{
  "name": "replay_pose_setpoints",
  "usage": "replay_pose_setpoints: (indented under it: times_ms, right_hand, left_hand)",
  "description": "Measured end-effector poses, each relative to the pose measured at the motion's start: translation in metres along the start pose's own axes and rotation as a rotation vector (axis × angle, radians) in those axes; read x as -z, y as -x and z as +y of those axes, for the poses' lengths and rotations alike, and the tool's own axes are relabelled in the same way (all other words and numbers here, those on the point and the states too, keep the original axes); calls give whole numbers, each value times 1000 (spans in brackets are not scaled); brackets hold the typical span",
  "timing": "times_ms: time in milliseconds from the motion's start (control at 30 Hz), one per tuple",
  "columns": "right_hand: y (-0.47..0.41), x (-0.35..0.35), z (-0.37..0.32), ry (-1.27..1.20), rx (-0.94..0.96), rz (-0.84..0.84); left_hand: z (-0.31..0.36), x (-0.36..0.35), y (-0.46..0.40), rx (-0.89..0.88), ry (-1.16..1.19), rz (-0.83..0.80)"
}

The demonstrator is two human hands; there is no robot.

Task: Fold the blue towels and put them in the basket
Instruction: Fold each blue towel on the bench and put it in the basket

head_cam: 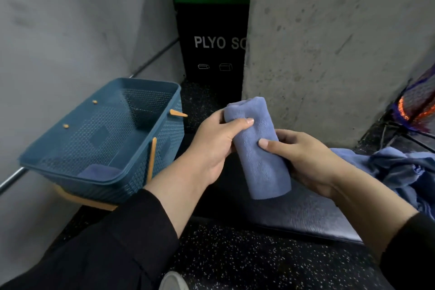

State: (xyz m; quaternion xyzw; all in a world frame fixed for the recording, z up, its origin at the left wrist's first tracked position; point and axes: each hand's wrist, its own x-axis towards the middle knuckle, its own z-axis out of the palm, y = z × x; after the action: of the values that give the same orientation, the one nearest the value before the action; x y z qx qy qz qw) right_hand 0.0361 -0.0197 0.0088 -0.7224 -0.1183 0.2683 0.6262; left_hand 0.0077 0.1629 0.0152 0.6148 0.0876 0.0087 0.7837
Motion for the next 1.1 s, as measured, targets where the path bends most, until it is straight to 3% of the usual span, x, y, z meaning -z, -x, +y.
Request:
replay_pose_setpoints:
  times_ms: [133,333,500,633,800,967,1100]
  right_hand:
    - [8,-18,-39,130,75,21]
    - [-7,-52,-127,444,243,45]
    - [-52,-110,-176,541,267,-79]
    - [-100,-173,-185,669,202,-183]
    - [-159,-241,-163,912,64,-306]
    - [-195,-285,-114,941,-115,-434]
    - [-206,-305,-79,957,-198,-533]
  left_hand:
    - [43,17,24,-205,-168,104]
    - [104,116,68,-627,-414,545]
    - [96,212,80,-569,-669,846]
    - [75,247,76,-466,-811,855]
    - [60,277,71,-460,-853,843]
    - [50,307,67,-513,-940,880]
    - [42,314,66,-434,-971,807]
